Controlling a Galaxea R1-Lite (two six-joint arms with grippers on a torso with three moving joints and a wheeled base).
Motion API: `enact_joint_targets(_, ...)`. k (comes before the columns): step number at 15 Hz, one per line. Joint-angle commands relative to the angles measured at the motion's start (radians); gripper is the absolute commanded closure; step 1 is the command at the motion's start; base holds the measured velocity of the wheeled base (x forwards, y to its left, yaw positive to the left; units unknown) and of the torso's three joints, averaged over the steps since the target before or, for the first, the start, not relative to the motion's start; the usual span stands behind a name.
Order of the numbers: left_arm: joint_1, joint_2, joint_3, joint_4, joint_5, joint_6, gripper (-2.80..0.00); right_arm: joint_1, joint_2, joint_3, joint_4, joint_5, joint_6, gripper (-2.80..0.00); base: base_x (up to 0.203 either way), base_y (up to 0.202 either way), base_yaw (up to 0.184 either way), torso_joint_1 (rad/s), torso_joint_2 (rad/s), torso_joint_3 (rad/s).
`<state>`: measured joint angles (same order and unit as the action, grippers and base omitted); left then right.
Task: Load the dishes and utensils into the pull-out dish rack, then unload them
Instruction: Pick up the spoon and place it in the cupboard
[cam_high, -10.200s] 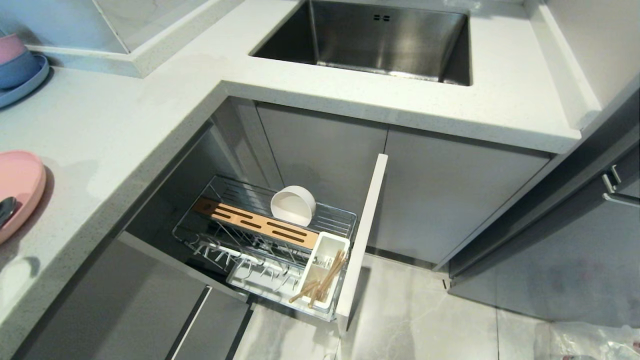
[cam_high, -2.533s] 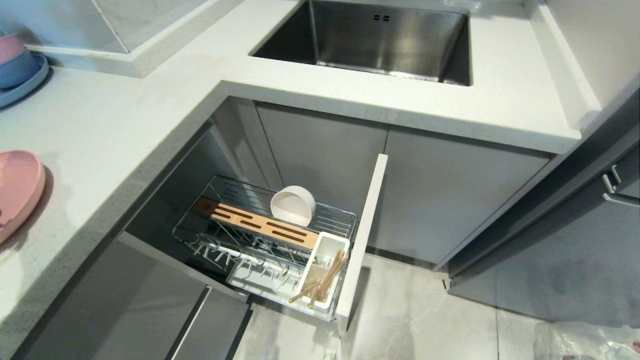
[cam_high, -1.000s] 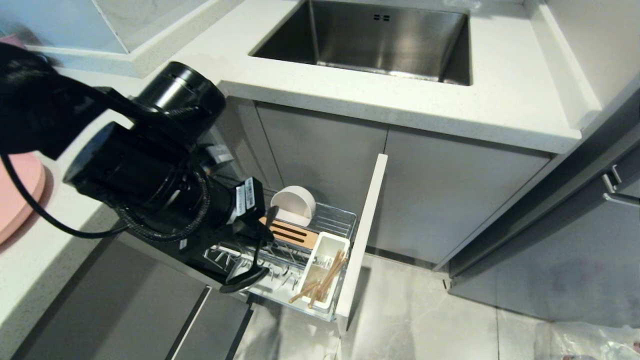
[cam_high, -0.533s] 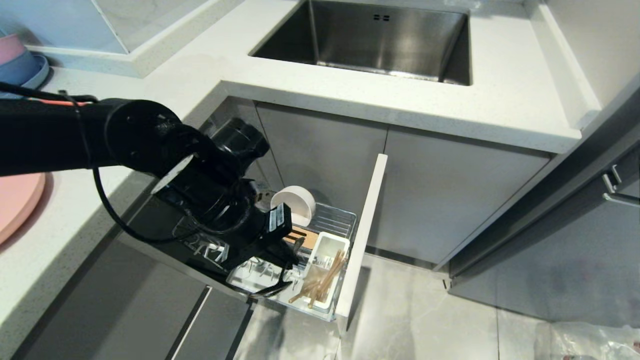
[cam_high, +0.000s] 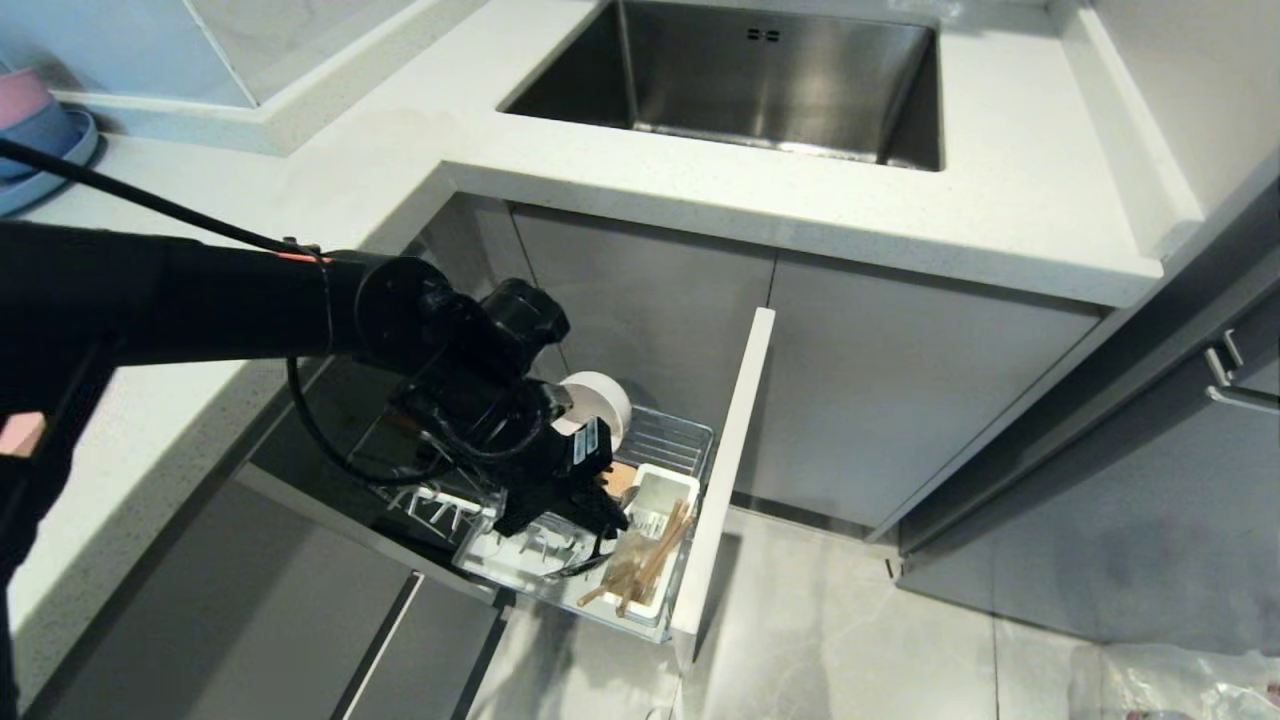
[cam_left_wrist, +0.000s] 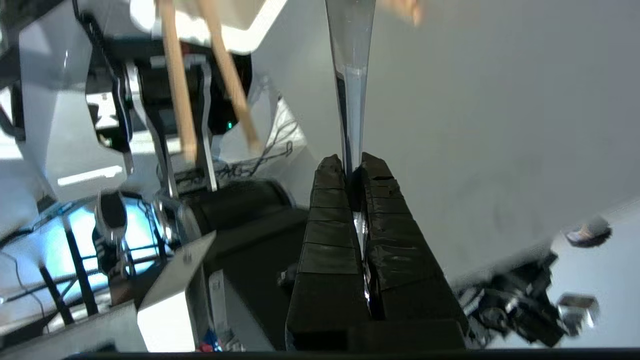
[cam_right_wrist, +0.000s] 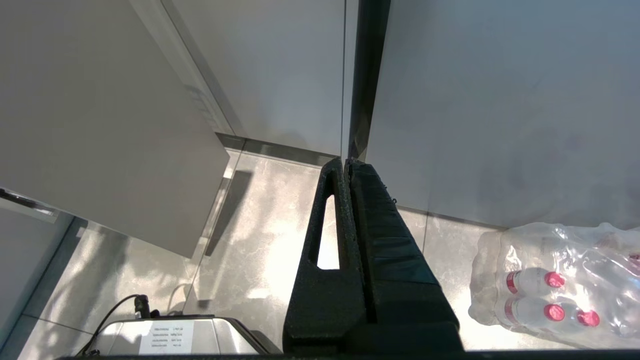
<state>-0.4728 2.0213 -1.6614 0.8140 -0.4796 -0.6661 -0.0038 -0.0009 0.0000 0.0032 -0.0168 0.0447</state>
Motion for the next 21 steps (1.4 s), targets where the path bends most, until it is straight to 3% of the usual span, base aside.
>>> enact_joint_targets(1, 0.001, 0.058, -0.007, -0.021, 0.0, -0.004, 0.0, 0.0, 0.001, 0.002, 0.0, 0.0, 0.0, 0.0, 0.0, 0.0, 0.0, 0.0, 0.0, 0.0)
enact_joint_targets(13, 0.003, 0.21, -0.031, -0.22, 0.044, -0.006, 0.0, 0.001, 0.001, 0.002, 0.0, 0.0, 0.001, 0.0, 0.0, 0.0, 0.0, 0.0, 0.0, 0.0)
enact_joint_targets(21, 0.005, 0.232, -0.052, -0.236, 0.056, -0.006, 0.0, 0.0, 0.001, 0.002, 0.0, 0.0, 0.0, 0.0, 0.0, 0.0, 0.0, 0.0, 0.0, 0.0)
